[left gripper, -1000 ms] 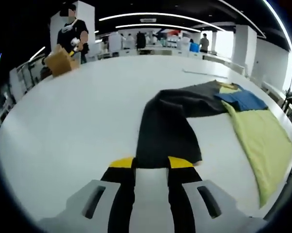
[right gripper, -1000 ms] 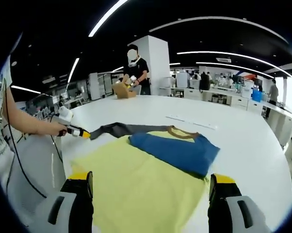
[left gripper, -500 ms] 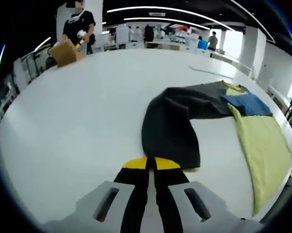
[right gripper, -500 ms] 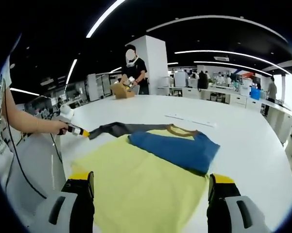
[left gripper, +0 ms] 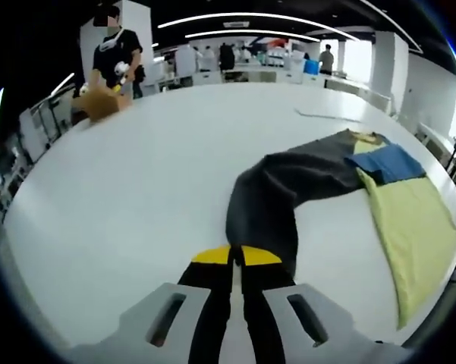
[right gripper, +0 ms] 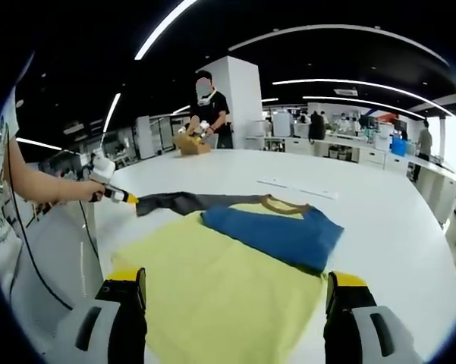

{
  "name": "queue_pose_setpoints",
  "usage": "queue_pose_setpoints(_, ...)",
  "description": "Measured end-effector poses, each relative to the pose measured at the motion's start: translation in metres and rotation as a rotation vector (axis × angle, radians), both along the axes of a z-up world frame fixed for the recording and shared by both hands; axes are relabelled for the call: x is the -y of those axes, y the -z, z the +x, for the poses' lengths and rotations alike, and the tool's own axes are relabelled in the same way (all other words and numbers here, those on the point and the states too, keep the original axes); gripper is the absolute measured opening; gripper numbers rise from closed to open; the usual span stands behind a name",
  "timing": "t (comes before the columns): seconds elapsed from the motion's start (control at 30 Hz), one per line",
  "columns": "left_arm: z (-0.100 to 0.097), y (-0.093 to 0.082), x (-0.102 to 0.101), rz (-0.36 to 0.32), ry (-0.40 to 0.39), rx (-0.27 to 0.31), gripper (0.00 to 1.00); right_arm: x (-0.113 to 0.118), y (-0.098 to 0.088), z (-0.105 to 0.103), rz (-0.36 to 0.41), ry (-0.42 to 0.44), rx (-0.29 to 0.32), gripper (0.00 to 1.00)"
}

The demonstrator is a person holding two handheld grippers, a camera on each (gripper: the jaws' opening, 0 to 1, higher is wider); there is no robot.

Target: Fold the garment on the visible template until the final outline fits inside the template.

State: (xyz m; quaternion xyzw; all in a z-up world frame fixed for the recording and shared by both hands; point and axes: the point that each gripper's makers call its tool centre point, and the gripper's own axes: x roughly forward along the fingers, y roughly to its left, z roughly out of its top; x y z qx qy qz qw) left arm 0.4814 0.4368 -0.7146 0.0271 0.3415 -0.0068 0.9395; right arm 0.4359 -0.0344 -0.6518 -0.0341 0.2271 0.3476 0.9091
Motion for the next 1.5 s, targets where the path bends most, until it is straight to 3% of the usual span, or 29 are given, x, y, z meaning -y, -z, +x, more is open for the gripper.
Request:
queue_pose_setpoints(0.53, 0.017, -0.001, -0.034, 0.085, -0.010, -0.033, 0.00, 0.008, 0.001, -0.001, -0.019, 0.022, -0.008, 0.98)
queue_pose_setpoints(0.67, 0.024, 0.004, -0.049, 0.148, -0.015, -0.049, 0.00, 0.010, 0.002, -0.001, -0.024, 0.031, -0.012, 0.98)
queue_pose_setpoints(0.9, 0.036, 0.011, -0.056, 0.149, -0.027, -0.066, 0.00, 0.014, 0.005, -0.001, -0.034, 0.040, -0.022, 0.98)
queue_pose_setpoints(1.07, 0.041, 0.015, -0.061, 0.175, -0.017, -0.084, 0.00, 0.017, 0.006, 0.000, -0.036, 0.051, -0.031, 0.98)
queue_pose_setpoints(1.2, 0.041, 0.022, -0.066, 0.232, 0.021, -0.137, 0.00, 0.020, 0.009, 0.000, -0.045, 0.058, -0.039, 0.99)
queue_pose_setpoints(1.5, 0.058, 0.020, -0.076, 0.303, 0.063, -0.151, 0.00, 0.022, 0.012, -0.002, -0.052, 0.071, -0.050, 0.99)
